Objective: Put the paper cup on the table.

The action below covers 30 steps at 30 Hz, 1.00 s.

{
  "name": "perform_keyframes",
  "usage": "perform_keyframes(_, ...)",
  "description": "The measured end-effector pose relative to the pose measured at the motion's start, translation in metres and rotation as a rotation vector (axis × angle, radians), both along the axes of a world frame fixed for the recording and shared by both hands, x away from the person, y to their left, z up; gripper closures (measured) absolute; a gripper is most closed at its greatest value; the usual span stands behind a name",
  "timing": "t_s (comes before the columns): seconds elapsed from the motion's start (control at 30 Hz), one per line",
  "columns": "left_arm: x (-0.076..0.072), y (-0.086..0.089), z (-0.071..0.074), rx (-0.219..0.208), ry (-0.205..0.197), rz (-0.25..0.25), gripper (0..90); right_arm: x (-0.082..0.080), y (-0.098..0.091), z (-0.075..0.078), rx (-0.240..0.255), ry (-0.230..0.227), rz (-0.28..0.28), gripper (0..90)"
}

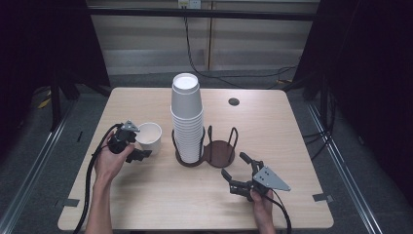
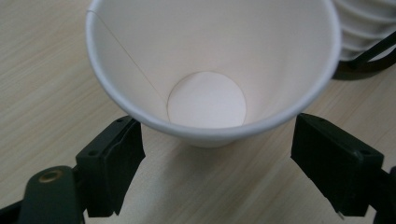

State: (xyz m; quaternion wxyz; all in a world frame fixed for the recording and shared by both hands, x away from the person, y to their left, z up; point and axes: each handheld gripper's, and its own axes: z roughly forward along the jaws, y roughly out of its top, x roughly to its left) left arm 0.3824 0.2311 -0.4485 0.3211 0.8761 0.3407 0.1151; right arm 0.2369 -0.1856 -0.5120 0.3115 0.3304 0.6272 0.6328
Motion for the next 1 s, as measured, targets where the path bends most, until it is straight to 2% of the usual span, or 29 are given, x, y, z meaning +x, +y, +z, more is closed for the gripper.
perform_keyframes(0.1,-0.008,0.003,0.001,-0.052,-0.043,0.036,16.8,0.0,0.0,0.0,0.0,-0.001,-0.001,13.3)
perform_keyframes(0.27,-0.02,0.003,0.003,-0.06,-0.082,0.024,16.7,0.0,0.0,0.0,0.0,-0.001,-0.001,13.3)
perform_keyframes(0.37,-0.029,0.006,0.005,-0.133,-0.112,0.024,17.0,0.0,0.0,0.0,0.001,-0.003,-0.002,13.2)
perform_keyframes(0.47,-0.038,0.006,0.005,-0.169,-0.136,0.042,17.3,0.0,0.0,0.0,0.001,-0.001,0.0,13.3)
perform_keyframes(0.53,-0.042,0.006,0.002,-0.206,-0.134,0.046,17.3,0.0,0.0,0.0,0.001,-0.002,0.0,13.2)
perform_keyframes(0.73,-0.052,0.005,-0.001,-0.239,-0.157,0.064,17.3,0.0,0.0,0.0,0.003,-0.006,0.0,13.2)
perform_keyframes(0.9,-0.062,0.0,-0.007,-0.305,-0.192,0.06,17.3,0.0,0.0,0.0,0.003,-0.007,-0.003,13.2)
perform_keyframes(0.93,-0.064,-0.001,-0.007,-0.301,-0.21,0.064,17.3,0.0,0.0,0.0,0.004,-0.008,-0.001,13.2)
perform_keyframes(1.0,-0.07,-0.002,-0.008,-0.329,-0.245,0.056,17.2,0.0,0.0,0.0,0.005,-0.008,-0.002,13.2)
